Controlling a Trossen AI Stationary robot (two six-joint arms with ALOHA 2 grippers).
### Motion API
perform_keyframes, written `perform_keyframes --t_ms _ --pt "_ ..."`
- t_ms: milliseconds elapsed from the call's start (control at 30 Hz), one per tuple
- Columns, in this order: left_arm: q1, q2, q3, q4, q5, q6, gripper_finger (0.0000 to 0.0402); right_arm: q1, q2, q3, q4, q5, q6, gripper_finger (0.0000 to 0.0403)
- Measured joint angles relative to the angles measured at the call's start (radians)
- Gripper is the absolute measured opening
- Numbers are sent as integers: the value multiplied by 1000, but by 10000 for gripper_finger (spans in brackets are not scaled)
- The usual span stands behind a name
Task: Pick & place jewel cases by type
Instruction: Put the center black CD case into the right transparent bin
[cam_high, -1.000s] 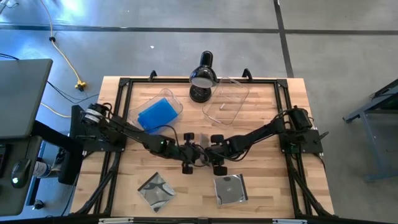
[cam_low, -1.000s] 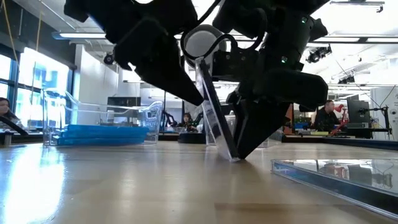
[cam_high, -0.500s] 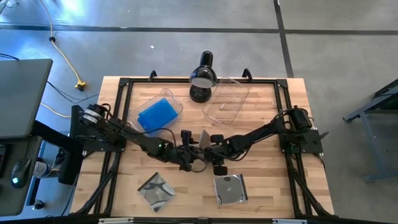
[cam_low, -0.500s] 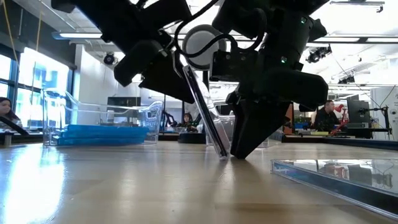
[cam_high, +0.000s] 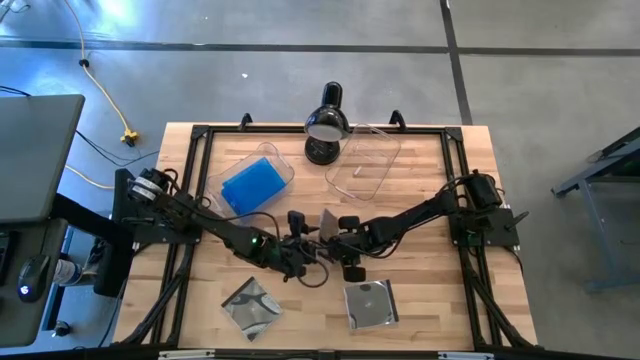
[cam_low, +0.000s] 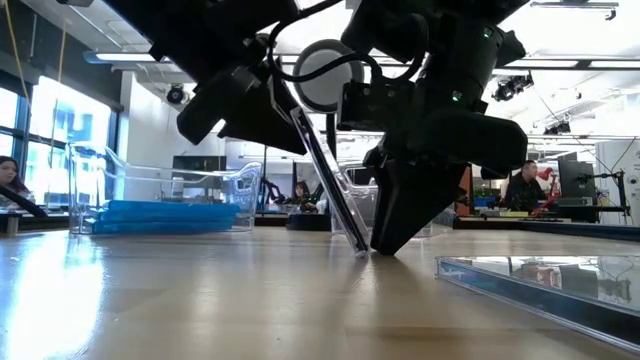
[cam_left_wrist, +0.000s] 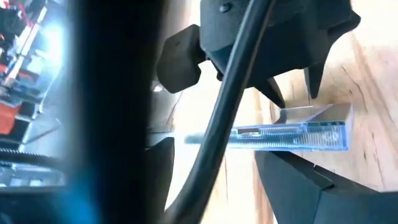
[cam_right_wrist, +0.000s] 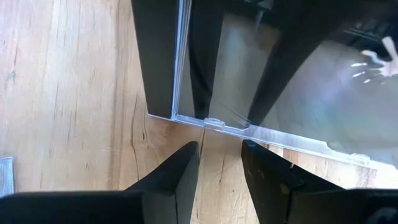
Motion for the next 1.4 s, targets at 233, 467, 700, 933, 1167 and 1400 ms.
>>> perform_keyframes --t_ms 233,467,700,933,1167,1400 --pt "-4 0 0 37 33 145 221 0 0 0 0 -2 -2 124" --pt "-21 0 -1 69 58 357 221 0 0 -1 0 -6 -22 124" --pt "-18 -1 -1 44 188 402 220 0 0 -1 2 -11 -85 124" --pt "-18 -1 0 1 189 404 153 0 0 -1 2 -11 -88 124" --pt "-21 -2 -1 -25 233 444 63 0 0 -2 5 -13 -105 124" --pt "-40 -2 -1 -10 220 482 55 0 -4 -2 0 -15 -163 124"
